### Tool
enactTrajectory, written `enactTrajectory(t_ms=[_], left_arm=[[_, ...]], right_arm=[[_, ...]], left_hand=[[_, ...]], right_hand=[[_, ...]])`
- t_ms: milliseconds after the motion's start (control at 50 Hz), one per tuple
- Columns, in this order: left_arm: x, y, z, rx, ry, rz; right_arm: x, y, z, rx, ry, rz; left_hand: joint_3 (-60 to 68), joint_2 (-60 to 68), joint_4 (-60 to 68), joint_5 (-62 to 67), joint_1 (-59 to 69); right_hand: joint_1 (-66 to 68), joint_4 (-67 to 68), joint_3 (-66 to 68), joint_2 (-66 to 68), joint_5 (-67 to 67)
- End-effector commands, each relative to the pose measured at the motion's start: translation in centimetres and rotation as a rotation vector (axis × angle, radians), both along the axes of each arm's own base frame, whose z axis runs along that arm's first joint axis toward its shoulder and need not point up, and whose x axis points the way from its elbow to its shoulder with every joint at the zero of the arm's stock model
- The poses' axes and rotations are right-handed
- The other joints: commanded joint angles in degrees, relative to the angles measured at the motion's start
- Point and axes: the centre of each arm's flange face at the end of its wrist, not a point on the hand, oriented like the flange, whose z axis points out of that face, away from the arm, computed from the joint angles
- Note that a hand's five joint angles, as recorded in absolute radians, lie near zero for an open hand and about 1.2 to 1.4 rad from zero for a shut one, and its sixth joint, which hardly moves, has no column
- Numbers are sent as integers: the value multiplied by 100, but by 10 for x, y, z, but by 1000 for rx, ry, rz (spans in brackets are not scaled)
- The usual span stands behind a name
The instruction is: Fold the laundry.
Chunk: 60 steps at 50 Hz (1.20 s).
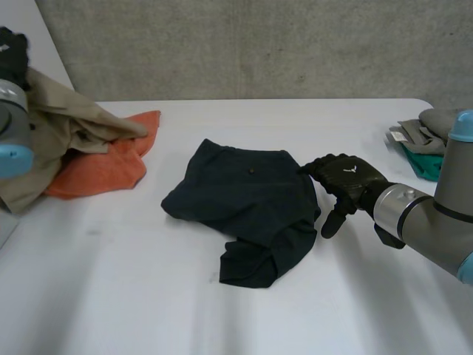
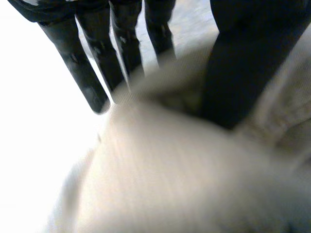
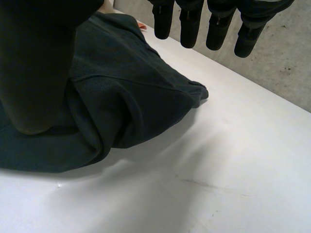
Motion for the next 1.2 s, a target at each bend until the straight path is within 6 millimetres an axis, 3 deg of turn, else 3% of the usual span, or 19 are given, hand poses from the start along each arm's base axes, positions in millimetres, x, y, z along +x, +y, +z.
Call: enactTrajectory(t_ms=[20,140,180,300,380,460,660,840,900,960,980,1000,1020,1040,1060,1080,1180,1200], left_arm=[[-28,27,-16,60,4,-146],[-47,81,-13,179,18,-218],[-63,122,-20,299,33,-308],[-95,201,-43,524,85,-504],[-113,235,-58,604,135,-586],[-132,255,-68,620,159,-631],[-178,273,-84,503,131,-666],[-216,288,-104,448,43,-718],[-222,288,-113,455,14,-720],[-222,284,-119,468,-19,-700],[-222,283,-120,470,-22,-693],[-221,280,-119,473,-23,-679],[-220,279,-117,471,-21,-672],[-220,277,-116,466,-19,-666],[-218,274,-111,456,-14,-658],[-218,272,-107,447,-6,-656],[-208,247,-78,365,42,-622],[-203,235,-68,332,60,-611]], right_arm=[[-2,-2,2,-5,-5,-4],[-5,-4,6,-11,-12,-8],[-8,-5,10,-14,-12,-10],[-13,-5,18,-25,26,-12],[-16,-9,19,-68,102,21],[-14,-18,19,-137,183,68],[20,-54,10,-368,300,249],[56,-81,-23,-455,305,388],[60,-86,-35,-463,323,403],[66,-88,-52,-471,353,422],[66,-90,-55,-473,364,419],[67,-92,-61,-474,380,414],[67,-93,-62,-475,385,412],[68,-93,-63,-478,389,412],[67,-96,-60,-488,392,403],[66,-97,-57,-491,391,400],[52,-92,-20,-469,349,348],[46,-86,-4,-458,327,323]], left_hand=[[-2474,-2434,-2552,-2522,-2090],[-2474,-2434,-2552,-2522,-2090],[-2474,-2434,-2552,-2522,-2090],[-2474,-2434,-2552,-2522,-2090],[-2474,-2434,-2552,-2522,-2090],[-2474,-2434,-2552,-2522,-2090],[-2474,-2434,-2552,-2522,-2090],[-2423,-2383,-2501,-2471,-2038],[-1632,-1592,-1711,-1681,-1248],[568,608,490,520,953],[1407,1448,1329,1359,1792],[3164,3205,3086,3116,3549],[3898,3938,3820,3850,4283],[4520,4560,4441,4471,4904],[4526,4566,4448,4478,4910],[4526,4566,4448,4478,4910],[4526,4566,4448,4478,4910],[4526,4566,4448,4478,4910]], right_hand=[[-251,-155,-156,-184,-264],[-251,-155,-156,-184,-264],[-251,-155,-156,-184,-264],[-251,-155,-156,-184,-264],[-251,-155,-156,-184,-264],[-251,-155,-156,-184,-264],[-251,-155,-156,-184,-264],[-251,-155,-156,-184,-264],[-251,-155,-156,-184,-264],[-251,-155,-156,-184,-264],[-52,45,43,15,-65],[1100,1197,1195,1167,1087],[1961,2057,2056,2028,1948],[3202,3298,3297,3269,3189],[5696,5792,5791,5763,5683],[6739,6835,6834,6806,6726],[6749,6845,6844,6816,6736],[6749,6845,6844,6816,6736]])
